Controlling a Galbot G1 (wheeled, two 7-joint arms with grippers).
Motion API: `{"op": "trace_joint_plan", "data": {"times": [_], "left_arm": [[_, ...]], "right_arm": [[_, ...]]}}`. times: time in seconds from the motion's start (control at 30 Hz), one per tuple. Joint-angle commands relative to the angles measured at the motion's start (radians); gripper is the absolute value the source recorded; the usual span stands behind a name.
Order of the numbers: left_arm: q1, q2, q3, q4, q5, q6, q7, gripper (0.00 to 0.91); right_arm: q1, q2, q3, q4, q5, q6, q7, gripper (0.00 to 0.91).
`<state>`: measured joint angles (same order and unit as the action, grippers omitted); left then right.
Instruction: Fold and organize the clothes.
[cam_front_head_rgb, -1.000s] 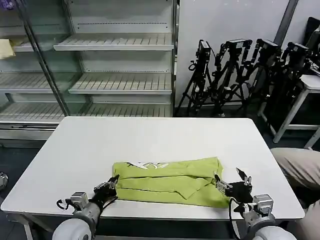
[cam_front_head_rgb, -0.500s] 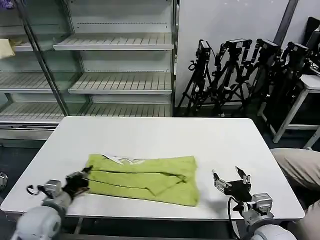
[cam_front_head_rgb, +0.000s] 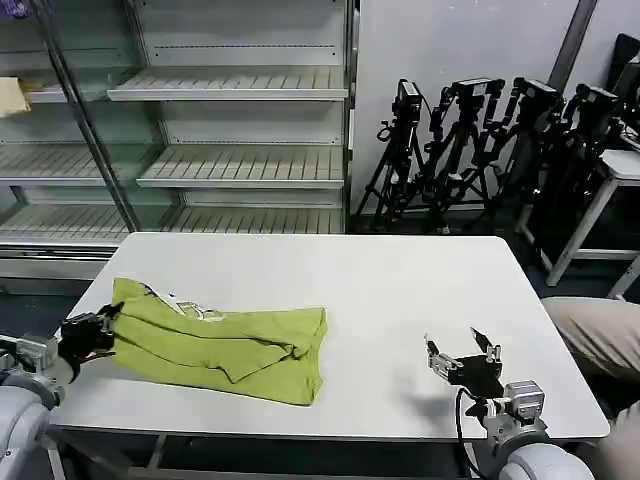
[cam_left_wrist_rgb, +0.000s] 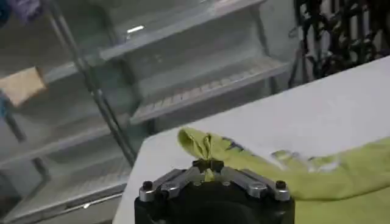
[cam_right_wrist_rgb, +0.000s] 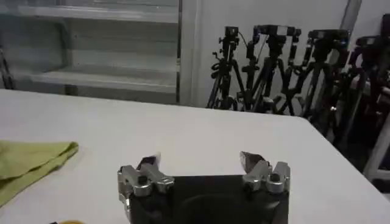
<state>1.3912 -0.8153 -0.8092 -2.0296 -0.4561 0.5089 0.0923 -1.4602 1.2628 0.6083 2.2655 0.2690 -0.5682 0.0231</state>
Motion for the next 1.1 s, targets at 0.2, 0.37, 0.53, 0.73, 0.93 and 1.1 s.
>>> {"op": "trace_joint_plan", "data": {"times": [0.2,0.37,0.53,0.73,0.93,1.1], "left_arm": [[-0.042,-0.158,0.351,-0.234,0.125,-0.017,0.000,0.010],[-0.101,-0.193,0.437,-0.191,0.168,-0.023,0.001,0.010],[-0.161,-0.225,0.496,-0.140,0.186,-0.021,0.000,0.010],[-0.199,-0.249,0.542,-0.105,0.180,-0.007,-0.010,0.010],[-0.198,-0.248,0.565,-0.100,0.167,0.012,-0.016,0.010],[-0.206,-0.252,0.578,-0.078,0.138,0.029,-0.039,0.010]], "right_arm": [[-0.008,0.000,0.025,0.008,0.000,-0.003,0.000,0.907],[-0.026,-0.005,0.047,0.020,0.000,-0.003,-0.002,0.907],[-0.036,-0.012,0.062,0.025,0.002,-0.003,-0.004,0.907],[-0.037,-0.010,0.068,0.024,0.001,-0.004,-0.004,0.907],[-0.028,-0.005,0.062,0.017,0.001,-0.003,-0.004,0.907],[-0.023,-0.004,0.057,0.017,0.000,-0.005,-0.004,0.907]]}}
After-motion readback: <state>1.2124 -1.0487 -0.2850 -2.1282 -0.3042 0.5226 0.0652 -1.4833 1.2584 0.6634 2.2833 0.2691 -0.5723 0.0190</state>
